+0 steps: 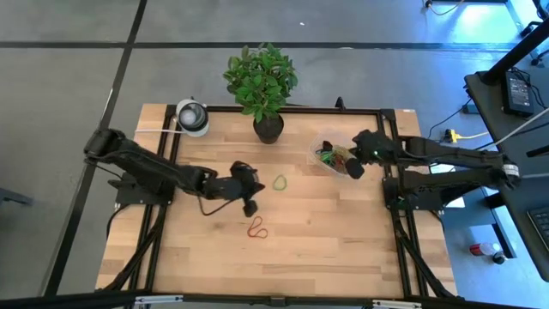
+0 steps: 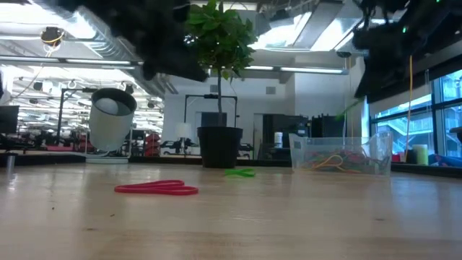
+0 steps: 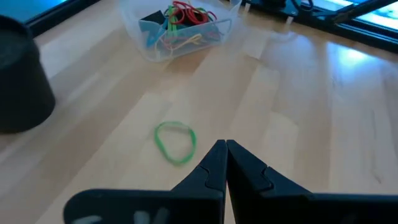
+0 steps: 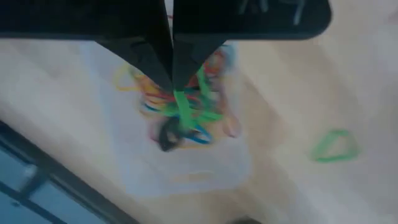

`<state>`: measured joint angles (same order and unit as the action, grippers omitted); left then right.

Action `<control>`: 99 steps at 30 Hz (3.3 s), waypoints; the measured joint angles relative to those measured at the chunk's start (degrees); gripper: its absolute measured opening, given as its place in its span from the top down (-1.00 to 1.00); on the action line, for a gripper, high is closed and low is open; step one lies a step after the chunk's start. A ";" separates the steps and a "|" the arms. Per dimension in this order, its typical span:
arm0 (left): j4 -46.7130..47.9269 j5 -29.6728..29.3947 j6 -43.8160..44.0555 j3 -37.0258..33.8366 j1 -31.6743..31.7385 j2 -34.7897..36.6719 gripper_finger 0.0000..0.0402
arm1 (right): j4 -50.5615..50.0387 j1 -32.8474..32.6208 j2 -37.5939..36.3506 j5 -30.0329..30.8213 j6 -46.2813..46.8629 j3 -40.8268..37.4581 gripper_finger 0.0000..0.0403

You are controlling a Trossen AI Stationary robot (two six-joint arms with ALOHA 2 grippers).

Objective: Pick and place rubber bands into bin
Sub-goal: Put the bottom green rubber band into the bin, then put the green rubber band into the bin

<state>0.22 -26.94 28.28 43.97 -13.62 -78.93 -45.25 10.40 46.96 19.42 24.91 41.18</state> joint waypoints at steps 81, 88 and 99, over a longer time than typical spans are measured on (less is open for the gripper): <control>19.70 24.74 -34.14 25.53 16.89 -32.24 0.61 | 1.52 -8.31 -3.75 -24.46 10.41 -1.21 0.94; 19.73 27.79 -36.34 25.53 16.81 -32.24 0.97 | -7.59 -16.10 -8.62 -24.53 12.94 -1.21 0.97; 19.76 24.44 -36.17 25.53 15.05 -32.24 0.67 | -9.44 -18.59 -16.79 -22.06 13.37 -1.21 0.99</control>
<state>19.98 -2.50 -7.88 69.49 1.43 -111.18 -54.70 -8.19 30.18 -2.63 38.28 39.97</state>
